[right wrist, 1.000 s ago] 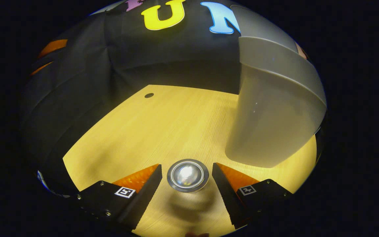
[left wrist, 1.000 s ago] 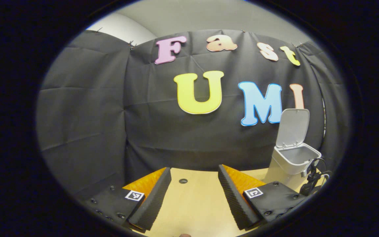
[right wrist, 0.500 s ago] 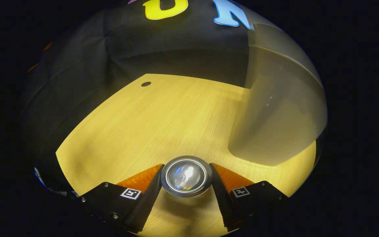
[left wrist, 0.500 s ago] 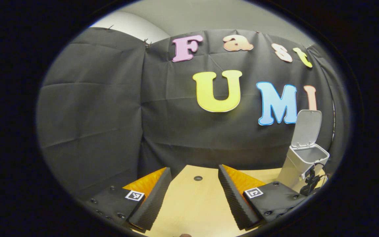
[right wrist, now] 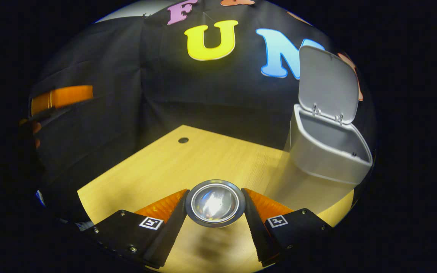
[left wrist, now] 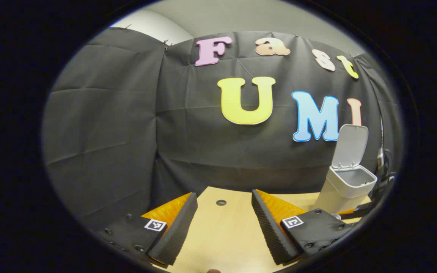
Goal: Press the lid of the desktop garbage bin to open it, pick up the crumpled paper on the desktop and throw it into the bin, then pick up the pop can on the desktop and drop it into the bin, and finally close the garbage bin lid.
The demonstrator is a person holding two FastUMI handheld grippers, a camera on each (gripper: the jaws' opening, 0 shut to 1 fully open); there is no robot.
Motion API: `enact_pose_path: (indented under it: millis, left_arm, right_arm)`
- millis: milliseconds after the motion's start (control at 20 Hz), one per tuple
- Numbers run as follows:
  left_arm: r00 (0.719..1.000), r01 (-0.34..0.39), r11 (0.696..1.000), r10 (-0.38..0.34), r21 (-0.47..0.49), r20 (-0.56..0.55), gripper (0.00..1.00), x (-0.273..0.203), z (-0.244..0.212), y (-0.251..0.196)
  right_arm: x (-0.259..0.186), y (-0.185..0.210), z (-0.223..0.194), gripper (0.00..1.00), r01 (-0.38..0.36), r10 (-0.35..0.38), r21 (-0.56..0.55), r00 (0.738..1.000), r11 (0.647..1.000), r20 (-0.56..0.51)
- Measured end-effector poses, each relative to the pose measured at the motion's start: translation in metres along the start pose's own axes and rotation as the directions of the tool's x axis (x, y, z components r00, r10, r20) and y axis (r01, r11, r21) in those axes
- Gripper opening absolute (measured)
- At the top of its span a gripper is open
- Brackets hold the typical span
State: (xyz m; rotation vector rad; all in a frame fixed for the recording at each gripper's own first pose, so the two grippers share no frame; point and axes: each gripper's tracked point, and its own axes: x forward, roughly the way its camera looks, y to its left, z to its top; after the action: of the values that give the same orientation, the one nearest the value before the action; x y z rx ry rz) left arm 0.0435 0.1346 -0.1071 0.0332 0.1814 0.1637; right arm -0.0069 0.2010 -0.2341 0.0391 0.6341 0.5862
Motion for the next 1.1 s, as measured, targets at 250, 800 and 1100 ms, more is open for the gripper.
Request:
enact_pose_path:
  millis: [250,800,1100]
  left_arm:
    - [1.0,0.028,1.0,-0.028,0.003,0.001,1.0,0.006,0.001,-0.007]
    - [0.998,0.066,0.998,-0.066,0.013,-0.003,1.0,0.021,0.001,-0.026]
    - [0.997,0.081,0.997,-0.081,0.019,-0.009,1.0,0.027,-0.001,-0.034]
  right_arm:
    - [-0.028,-0.007,0.074,0.84,0.015,-0.024,0.052,0.986,0.999,0.165]
    - [-0.068,-0.097,0.159,0.84,0.203,-0.234,0.122,0.902,0.972,0.363]
    - [-0.077,-0.142,0.155,0.84,0.297,-0.333,0.152,0.872,0.943,0.359]
